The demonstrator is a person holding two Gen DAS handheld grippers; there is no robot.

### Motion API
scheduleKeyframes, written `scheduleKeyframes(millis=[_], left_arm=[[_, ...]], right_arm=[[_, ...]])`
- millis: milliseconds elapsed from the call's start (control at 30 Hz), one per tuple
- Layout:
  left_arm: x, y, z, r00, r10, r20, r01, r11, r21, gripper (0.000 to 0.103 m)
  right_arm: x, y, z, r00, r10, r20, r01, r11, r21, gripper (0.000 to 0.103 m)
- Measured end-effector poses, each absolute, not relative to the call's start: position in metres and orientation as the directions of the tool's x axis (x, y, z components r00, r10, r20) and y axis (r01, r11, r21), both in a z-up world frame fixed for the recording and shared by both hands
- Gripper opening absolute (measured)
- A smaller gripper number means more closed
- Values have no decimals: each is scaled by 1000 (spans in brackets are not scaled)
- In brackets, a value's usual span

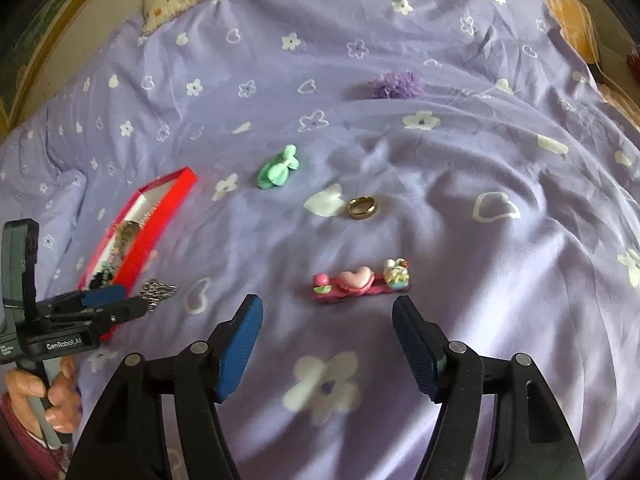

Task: Organize jewelry
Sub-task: 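Move both open tools out of the box toward the silver chain and heart clip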

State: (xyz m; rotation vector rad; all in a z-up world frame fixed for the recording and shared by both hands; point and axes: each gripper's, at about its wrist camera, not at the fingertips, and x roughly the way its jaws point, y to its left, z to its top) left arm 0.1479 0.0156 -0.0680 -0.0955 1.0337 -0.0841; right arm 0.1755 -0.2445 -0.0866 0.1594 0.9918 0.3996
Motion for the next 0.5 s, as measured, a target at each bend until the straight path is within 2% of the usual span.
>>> scheduleKeyframes(millis=[267,367,500], left_arm=[[159,11,-83,479,-101,-872,31,995,-98,69],[159,9,-83,482,-105,-870,46,994,-95,54],[161,9,-84,480,-122,-868,54,992,-110,40]], right_arm=[[193,-237,-96,464,359,-810,-278,927,251,70],[196,-231,-97,465,366,-806,-299,922,246,68],[200,-221,-98,456,402,-794,-337,904,264,65]])
